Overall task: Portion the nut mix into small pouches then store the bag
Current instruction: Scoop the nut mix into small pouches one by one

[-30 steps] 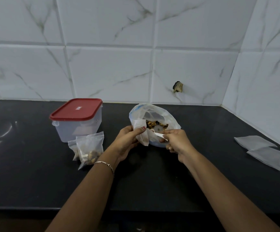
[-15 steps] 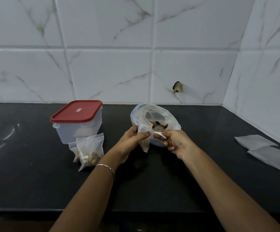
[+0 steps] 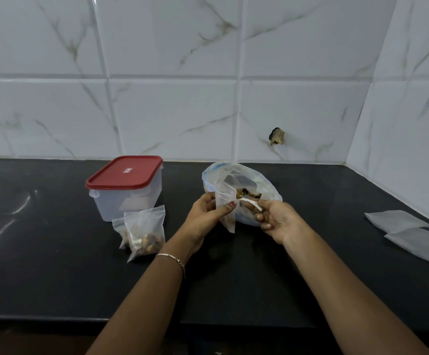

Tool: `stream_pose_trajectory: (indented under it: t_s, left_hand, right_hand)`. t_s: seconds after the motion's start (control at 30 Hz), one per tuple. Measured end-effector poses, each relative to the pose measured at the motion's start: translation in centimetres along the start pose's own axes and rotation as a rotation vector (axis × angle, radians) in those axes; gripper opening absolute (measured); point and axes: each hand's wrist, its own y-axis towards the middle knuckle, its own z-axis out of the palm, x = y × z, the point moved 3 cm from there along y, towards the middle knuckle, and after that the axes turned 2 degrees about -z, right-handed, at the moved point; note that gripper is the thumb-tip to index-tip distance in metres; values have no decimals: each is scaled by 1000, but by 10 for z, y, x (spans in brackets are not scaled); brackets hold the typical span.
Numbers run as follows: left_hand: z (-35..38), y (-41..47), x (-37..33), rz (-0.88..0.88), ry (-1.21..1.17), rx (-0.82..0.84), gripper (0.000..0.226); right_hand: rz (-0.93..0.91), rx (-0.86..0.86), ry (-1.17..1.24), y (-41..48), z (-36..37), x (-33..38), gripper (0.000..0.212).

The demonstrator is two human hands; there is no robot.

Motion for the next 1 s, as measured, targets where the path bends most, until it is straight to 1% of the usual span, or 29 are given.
stream_pose_trajectory:
  t_s: [0.07, 0.17, 0.3, 0.4, 0.53, 0.73, 0.77, 0.87, 1.0]
  left_hand:
    - [-1, 0, -1, 48, 61, -65, 32]
    - [-9, 4, 0, 144, 157, -175, 38]
    - [-18, 13, 5, 182, 485, -284, 43]
    - [-16, 16, 8, 203, 614, -307, 53]
    - [-17, 20, 9, 169, 634, -287, 60]
    - [-14, 20, 10, 99, 581, -253, 82]
    - [-13, 19, 9, 95, 572, -248, 81]
    - [-13, 18, 8, 106, 533, -240, 66]
    - [-12, 14, 7, 103, 511, -220, 65]
  right_hand:
    - [0, -2, 27, 1, -2, 2, 24]
    - [7, -12, 23, 1, -5, 4, 23]
    - [12, -25, 0, 0, -9, 7, 22]
    - [-24, -26, 6, -2, -10, 11, 22]
    - [-75, -4, 6, -9, -9, 22, 24]
    - [-118, 92, 24, -31, -4, 47, 23]
    - [-121, 103, 11, -35, -2, 50, 23]
    - [-135, 94, -65, -43, 1, 51, 24]
    - [-188, 46, -221, -45, 7, 49, 24]
